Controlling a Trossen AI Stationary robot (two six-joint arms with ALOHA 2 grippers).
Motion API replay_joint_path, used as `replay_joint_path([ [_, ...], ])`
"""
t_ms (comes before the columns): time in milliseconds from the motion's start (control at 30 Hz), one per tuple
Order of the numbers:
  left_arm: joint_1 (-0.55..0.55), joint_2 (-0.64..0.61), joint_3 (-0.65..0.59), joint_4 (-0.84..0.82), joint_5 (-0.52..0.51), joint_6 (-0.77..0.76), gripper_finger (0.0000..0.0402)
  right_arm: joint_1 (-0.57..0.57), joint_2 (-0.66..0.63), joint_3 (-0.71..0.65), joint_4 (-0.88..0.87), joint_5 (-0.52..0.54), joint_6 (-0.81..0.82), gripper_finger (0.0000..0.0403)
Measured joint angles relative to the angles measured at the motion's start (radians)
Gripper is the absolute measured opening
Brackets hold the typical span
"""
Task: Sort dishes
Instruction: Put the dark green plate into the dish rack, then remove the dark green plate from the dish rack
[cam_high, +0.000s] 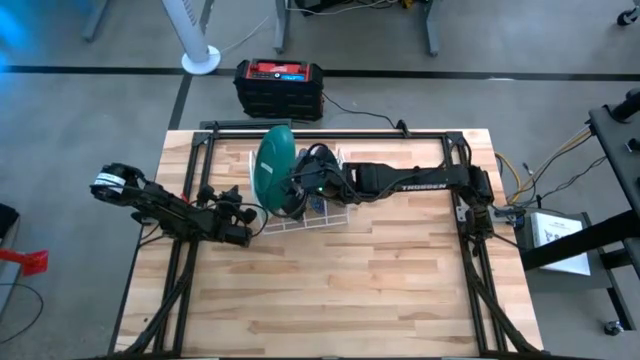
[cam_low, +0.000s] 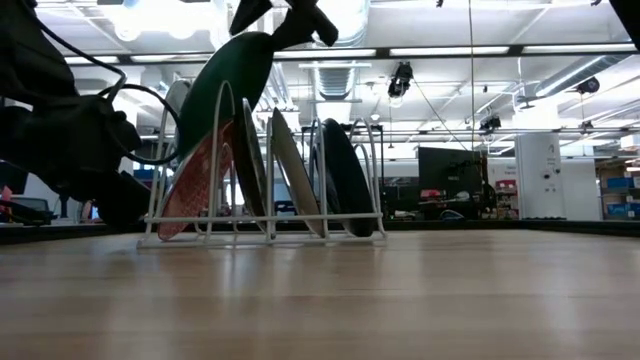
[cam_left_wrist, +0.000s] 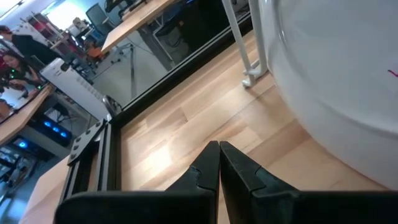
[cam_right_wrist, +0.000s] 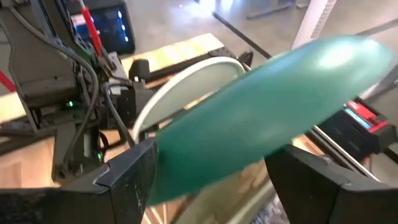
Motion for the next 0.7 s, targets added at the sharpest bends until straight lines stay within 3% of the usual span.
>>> replay_joint_path([
  [433, 0.008, 0.006, -0.001, 0.071, -0.014, 0.107, 0.0, 0.013, -0.041, 0.031, -0.346, 0.018, 0.08, 0.027],
  [567, 0.009, 0.009, -0.001, 0.079, -0.013, 0.108, 0.0, 0.033, -0.044, -0.002, -0.34, 0.017, 0.054, 0.0258],
  [700, 0.01, 0.011, -0.002, 0.082, -0.013, 0.11, 0.0, 0.074, -0.044, -0.082, -0.228, 0.018, -0.014, 0.0228],
])
